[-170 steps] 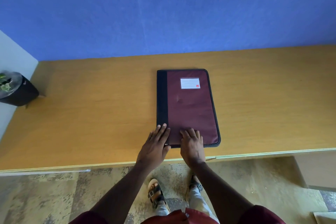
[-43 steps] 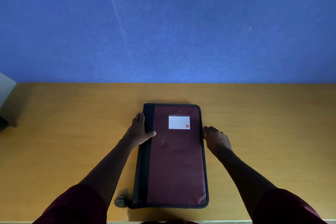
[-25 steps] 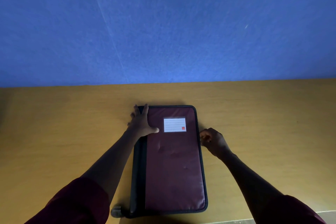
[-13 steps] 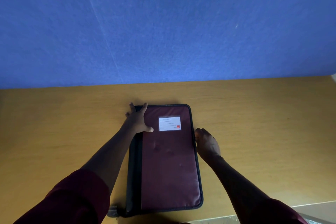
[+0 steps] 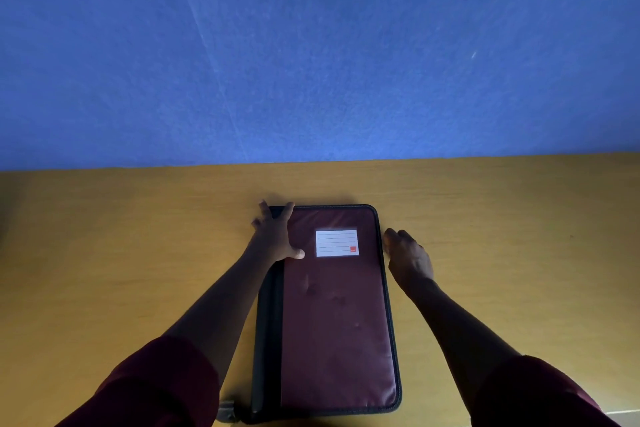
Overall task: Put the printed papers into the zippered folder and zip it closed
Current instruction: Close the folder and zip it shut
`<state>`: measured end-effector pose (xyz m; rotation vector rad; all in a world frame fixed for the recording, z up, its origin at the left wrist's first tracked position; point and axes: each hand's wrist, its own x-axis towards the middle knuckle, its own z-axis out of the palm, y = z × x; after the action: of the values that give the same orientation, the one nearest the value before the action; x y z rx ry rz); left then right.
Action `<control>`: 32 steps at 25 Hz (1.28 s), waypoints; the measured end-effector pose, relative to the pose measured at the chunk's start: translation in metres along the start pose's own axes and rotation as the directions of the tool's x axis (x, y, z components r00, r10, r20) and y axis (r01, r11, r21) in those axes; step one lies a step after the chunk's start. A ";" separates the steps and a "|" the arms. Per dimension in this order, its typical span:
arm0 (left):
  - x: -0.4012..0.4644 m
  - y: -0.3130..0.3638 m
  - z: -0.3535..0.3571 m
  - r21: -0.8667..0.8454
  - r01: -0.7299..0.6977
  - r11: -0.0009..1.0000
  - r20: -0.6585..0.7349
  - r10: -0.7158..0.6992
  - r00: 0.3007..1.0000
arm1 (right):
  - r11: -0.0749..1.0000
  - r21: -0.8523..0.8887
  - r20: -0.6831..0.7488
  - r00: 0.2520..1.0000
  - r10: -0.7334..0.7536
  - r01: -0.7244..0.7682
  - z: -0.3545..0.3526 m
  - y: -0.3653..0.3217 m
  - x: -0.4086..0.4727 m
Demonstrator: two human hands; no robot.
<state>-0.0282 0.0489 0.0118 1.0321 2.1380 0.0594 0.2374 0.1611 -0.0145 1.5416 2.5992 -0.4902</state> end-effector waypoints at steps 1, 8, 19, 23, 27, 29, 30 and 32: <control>0.001 0.000 0.001 0.001 0.002 1.000 -0.004 -0.002 1.000 | 1.000 -0.031 0.006 1.000 -0.002 0.002 -0.002 0.000 0.006; 0.005 -0.006 0.007 0.014 -0.026 1.000 -0.016 0.027 1.000 | 0.989 -0.143 0.020 1.000 -0.021 0.024 -0.022 -0.010 0.049; 0.008 -0.011 0.012 0.012 -0.040 0.999 -0.055 0.041 0.998 | 0.991 0.011 0.101 0.986 -0.136 0.136 -0.032 -0.025 0.110; 0.010 -0.013 0.016 -0.002 -0.047 0.999 -0.068 0.046 0.997 | 0.967 0.098 0.183 0.951 -0.250 0.235 -0.036 -0.030 0.133; 0.013 -0.014 0.017 -0.015 -0.043 0.999 -0.075 0.042 0.996 | 0.961 0.134 0.293 0.916 -0.273 0.244 -0.043 -0.034 0.147; 0.013 -0.013 0.019 -0.016 -0.044 0.999 -0.079 0.042 0.996 | 0.984 0.106 0.408 0.896 -0.174 0.143 -0.050 -0.037 0.157; 0.012 -0.012 0.020 -0.014 -0.045 0.999 -0.080 0.044 0.996 | 0.993 0.083 0.464 0.879 -0.110 0.080 -0.052 -0.039 0.162; 0.012 -0.011 0.021 -0.011 -0.046 0.999 -0.078 0.045 0.996 | 0.998 0.060 0.548 0.837 -0.006 -0.032 -0.057 -0.045 0.168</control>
<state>-0.0263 0.0440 -0.0145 1.0876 2.1805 0.1372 0.1213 0.3005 0.0109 1.1975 2.1404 -0.8784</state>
